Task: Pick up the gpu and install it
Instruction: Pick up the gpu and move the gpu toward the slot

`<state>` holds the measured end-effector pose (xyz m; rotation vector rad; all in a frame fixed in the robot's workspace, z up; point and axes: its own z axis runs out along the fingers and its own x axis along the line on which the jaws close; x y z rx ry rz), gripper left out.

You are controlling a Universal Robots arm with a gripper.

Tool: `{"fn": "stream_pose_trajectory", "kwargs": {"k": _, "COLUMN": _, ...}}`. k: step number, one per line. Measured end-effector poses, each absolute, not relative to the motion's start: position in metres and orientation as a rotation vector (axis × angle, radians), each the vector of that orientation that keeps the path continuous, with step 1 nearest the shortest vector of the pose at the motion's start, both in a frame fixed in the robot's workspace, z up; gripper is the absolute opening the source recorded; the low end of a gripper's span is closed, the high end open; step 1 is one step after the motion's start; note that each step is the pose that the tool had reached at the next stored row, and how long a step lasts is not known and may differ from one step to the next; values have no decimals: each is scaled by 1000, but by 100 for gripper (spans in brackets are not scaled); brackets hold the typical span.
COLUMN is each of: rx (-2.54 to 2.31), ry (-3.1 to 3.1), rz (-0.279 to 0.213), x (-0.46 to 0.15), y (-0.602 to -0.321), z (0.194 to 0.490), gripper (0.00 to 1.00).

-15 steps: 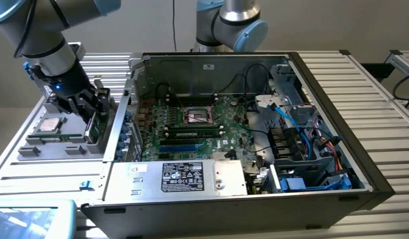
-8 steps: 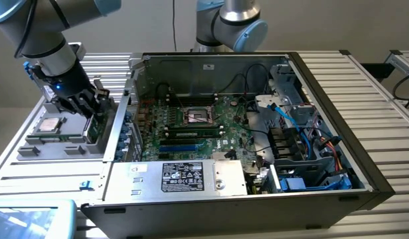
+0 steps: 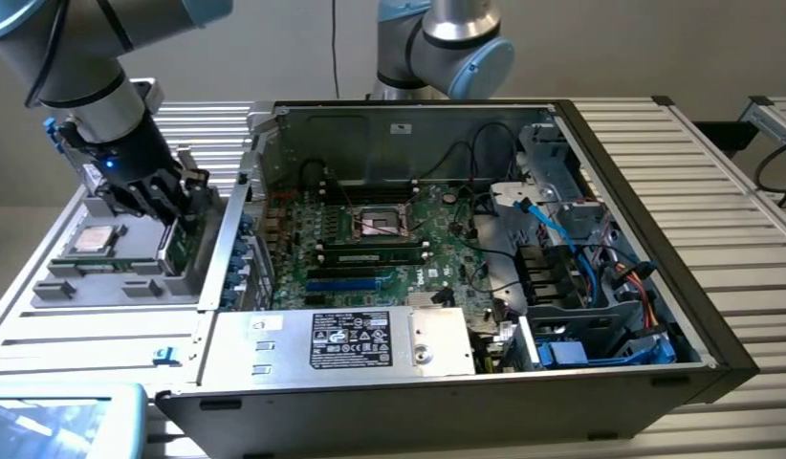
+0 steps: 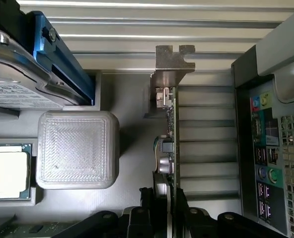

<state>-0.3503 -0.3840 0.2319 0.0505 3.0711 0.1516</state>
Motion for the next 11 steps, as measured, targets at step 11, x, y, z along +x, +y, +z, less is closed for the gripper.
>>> {"fn": "stream_pose_trajectory", "kwargs": {"k": 11, "rx": 50, "ry": 3071, "rz": 151, "x": -350, "y": -384, "z": 282, "gripper": 28}}
